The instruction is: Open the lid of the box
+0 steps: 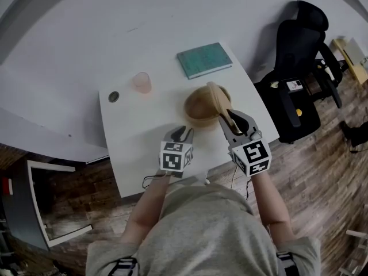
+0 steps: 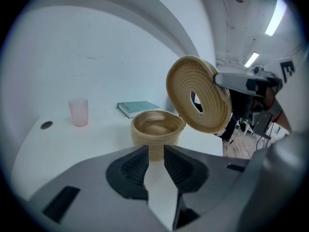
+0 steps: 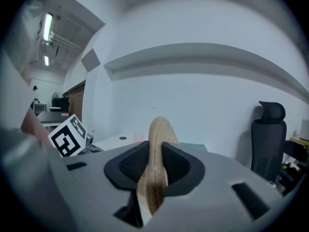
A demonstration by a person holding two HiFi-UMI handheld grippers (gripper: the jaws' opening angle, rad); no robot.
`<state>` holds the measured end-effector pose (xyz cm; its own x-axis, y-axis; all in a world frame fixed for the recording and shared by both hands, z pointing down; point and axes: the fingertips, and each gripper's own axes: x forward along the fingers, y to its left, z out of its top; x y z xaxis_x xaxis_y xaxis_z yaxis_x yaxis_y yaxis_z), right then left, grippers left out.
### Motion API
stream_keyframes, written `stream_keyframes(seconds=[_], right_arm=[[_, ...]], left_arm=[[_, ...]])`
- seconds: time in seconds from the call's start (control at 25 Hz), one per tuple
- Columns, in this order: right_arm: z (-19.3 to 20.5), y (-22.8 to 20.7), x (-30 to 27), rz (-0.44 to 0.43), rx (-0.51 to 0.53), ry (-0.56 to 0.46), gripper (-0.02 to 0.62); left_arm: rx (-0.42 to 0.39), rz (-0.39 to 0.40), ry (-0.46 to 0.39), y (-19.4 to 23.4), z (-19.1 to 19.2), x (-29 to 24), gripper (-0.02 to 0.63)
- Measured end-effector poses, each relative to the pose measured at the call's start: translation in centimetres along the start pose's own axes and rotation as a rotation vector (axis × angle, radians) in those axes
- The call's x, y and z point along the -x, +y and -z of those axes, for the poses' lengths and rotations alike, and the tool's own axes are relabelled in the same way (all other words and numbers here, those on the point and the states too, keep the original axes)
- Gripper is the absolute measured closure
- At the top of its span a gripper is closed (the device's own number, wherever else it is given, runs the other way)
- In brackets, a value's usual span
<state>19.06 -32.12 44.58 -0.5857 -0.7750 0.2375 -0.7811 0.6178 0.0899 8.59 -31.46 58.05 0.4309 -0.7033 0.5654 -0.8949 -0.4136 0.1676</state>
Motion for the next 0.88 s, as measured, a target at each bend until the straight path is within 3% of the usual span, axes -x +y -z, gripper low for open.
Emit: stream_keyframes(seconds=[0.48,0.88], right_arm=[[-0.6,-0.4,5.6,0.075,-0.209,-0.137,0.506],[-2.1,-0.7,9.9,0.131,-0.311,-0.253,0.506]], left_arm=[[0.015,-0.022,-0.107,-2.2,-1.2,4.2,0.563],[0.027,-0.007,-0.181,-3.7,-2.3,7.9,0.578]])
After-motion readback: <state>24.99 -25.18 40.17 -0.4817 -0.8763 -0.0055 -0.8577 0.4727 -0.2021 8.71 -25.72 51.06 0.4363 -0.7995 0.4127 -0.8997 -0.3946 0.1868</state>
